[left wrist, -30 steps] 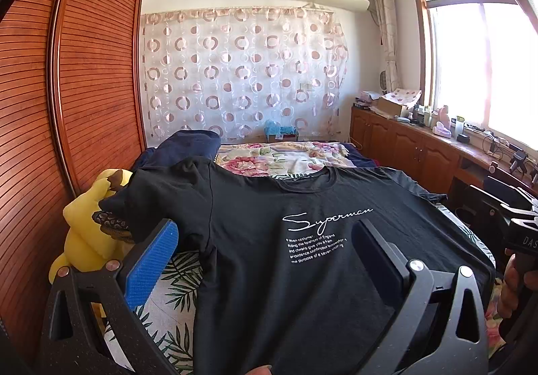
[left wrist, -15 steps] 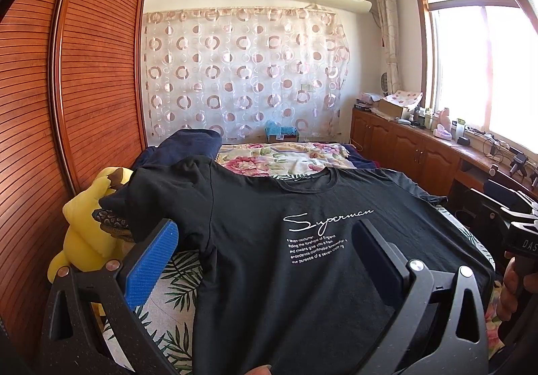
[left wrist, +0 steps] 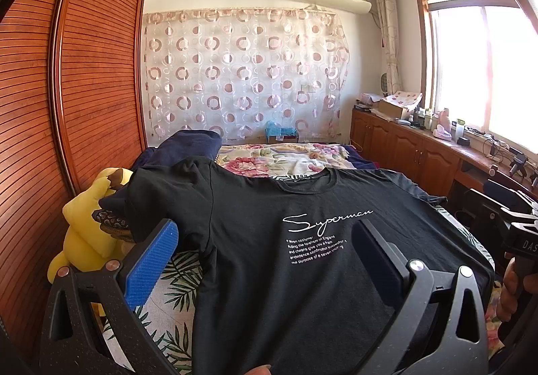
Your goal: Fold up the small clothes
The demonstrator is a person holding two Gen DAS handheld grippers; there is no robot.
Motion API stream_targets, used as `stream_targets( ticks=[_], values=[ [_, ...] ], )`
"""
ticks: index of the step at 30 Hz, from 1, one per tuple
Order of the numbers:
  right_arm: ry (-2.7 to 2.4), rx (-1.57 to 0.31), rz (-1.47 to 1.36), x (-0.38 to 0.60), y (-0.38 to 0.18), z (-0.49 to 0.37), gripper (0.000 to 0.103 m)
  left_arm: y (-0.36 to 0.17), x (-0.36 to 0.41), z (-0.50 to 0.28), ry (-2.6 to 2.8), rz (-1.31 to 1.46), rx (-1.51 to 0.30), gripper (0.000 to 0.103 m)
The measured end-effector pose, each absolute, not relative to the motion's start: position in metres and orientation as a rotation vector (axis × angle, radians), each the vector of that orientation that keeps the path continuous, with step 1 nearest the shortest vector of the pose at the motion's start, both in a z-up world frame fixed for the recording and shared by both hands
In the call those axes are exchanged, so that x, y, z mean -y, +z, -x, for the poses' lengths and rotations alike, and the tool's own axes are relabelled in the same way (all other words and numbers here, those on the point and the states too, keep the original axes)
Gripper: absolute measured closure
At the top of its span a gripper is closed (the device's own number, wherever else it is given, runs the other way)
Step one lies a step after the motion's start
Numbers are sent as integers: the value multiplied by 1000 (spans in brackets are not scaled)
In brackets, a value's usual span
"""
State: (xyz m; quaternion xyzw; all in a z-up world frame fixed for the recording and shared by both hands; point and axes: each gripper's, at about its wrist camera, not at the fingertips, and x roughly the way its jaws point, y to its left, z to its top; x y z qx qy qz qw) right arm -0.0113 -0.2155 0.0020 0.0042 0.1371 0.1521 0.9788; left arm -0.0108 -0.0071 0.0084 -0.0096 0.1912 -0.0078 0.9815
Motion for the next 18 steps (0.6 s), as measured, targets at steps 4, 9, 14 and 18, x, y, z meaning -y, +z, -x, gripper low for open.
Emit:
stream_targets(
  ticks=[4, 9, 14, 18],
  values=[
    [306, -275, -9, 215, 2, 11, 0, 8, 7, 11, -15, 19, -385, 0],
    [306, -275, -9, 215, 2, 12, 0, 10, 8, 11, -16, 20, -384, 0],
    [308, -274, -9, 214, 2, 12, 0, 10, 8, 11, -16, 19, -383, 0],
    [307, -273, -9, 214, 2, 12, 0, 10, 8, 11, -15, 19, -383, 0]
  ],
)
